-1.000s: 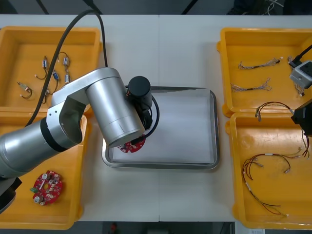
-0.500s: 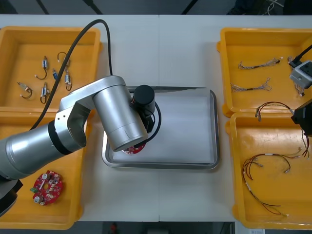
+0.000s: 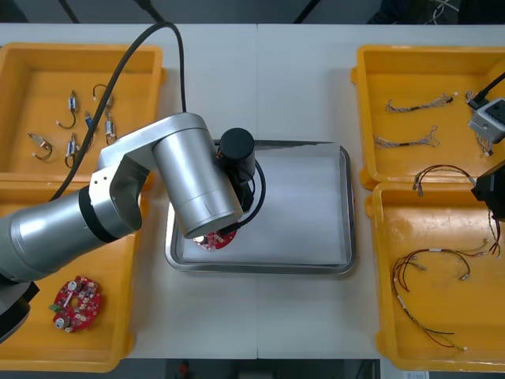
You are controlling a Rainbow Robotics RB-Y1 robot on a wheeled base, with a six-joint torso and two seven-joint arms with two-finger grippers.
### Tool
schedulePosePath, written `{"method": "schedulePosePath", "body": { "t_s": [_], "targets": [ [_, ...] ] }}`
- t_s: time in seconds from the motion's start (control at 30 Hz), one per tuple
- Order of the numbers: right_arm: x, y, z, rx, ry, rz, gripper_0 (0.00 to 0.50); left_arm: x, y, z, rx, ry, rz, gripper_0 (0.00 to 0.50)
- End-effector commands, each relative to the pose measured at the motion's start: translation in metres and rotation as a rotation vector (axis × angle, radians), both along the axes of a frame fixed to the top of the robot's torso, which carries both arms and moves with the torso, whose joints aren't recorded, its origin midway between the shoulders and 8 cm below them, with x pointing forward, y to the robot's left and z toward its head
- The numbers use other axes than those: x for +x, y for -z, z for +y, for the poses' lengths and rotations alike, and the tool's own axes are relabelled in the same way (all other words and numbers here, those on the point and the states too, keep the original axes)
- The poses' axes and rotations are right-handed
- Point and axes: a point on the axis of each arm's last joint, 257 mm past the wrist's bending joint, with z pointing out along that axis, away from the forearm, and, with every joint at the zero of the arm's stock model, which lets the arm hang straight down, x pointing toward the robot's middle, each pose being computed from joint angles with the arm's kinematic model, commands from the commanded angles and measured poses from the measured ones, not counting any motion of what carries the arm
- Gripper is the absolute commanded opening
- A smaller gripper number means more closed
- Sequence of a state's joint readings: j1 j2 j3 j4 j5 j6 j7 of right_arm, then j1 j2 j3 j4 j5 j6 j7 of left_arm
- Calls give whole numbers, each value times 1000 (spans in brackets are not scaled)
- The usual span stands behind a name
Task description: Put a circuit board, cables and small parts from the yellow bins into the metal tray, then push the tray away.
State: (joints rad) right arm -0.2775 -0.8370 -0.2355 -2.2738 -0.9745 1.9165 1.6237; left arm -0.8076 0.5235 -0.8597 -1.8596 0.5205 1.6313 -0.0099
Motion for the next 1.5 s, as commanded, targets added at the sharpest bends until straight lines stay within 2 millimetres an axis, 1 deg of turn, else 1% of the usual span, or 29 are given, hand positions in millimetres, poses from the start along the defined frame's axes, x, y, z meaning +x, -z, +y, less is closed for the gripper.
{"method": "schedulePosePath", "body": {
  "t_s": [0.03,0.07,0.13,0.17,0.27,0.3,0.37,0.4,0.43,0.47,0.53,0.63,0.77,0.9,1.1,1.13,1.17,1.2,1.27,1.3,1.43,1.5],
  "targets": [
    [2,-14,-2,-68,-52,-35,0,1,-55,-9,-55,28,-31,500],
    [2,-14,-2,-68,-52,-35,0,0,-59,-8,-58,30,-31,500],
    [2,-14,-2,-68,-52,-35,0,-3,-78,-1,-70,36,-19,500],
    [2,-14,-2,-68,-52,-35,0,-4,-83,2,-75,34,-16,500],
    [2,-14,-2,-68,-52,-35,0,-6,-112,18,-109,21,11,500],
    [2,-14,-2,-68,-52,-35,0,-5,-117,21,-113,17,13,500],
    [2,-14,-2,-68,-52,-35,0,-5,-137,35,-128,5,24,500],
    [2,-14,-2,-68,-52,-35,0,-4,-141,40,-132,-1,27,500],
    [-5,3,-1,-61,-54,14,0,-3,-150,48,-140,-12,29,500],
    [-5,5,1,-61,-60,20,0,-1,-159,56,-154,-23,31,500],
    [-4,3,0,-76,-65,18,0,0,-168,63,-175,-36,40,500],
    [-1,1,8,-103,-102,20,0,4,-184,85,-194,-59,61,500],
    [3,-2,26,-126,-167,18,0,5,-192,117,-127,-47,92,500],
    [5,-4,45,-146,-235,18,0,14,-202,139,-108,-42,80,500],
    [6,-4,81,-198,-371,26,0,30,-210,184,-58,-89,69,500],
    [6,-4,87,-213,-398,29,0,33,-210,193,-49,-101,71,500],
    [6,-4,89,-218,-407,29,0,34,-210,197,-43,-102,73,500],
    [5,-3,96,-232,-435,32,0,36,-210,205,-36,-112,77,500],
    [5,-3,105,-246,-470,30,0,38,-209,215,-30,-128,84,500],
    [6,-3,115,-257,-506,19,0,41,-208,225,-34,-152,88,500],
    [9,1,146,-257,-599,-12,0,55,-208,244,-52,-214,66,500],
    [9,5,159,-248,-636,-13,0,61,-210,250,-54,-235,48,500]
  ]
}}
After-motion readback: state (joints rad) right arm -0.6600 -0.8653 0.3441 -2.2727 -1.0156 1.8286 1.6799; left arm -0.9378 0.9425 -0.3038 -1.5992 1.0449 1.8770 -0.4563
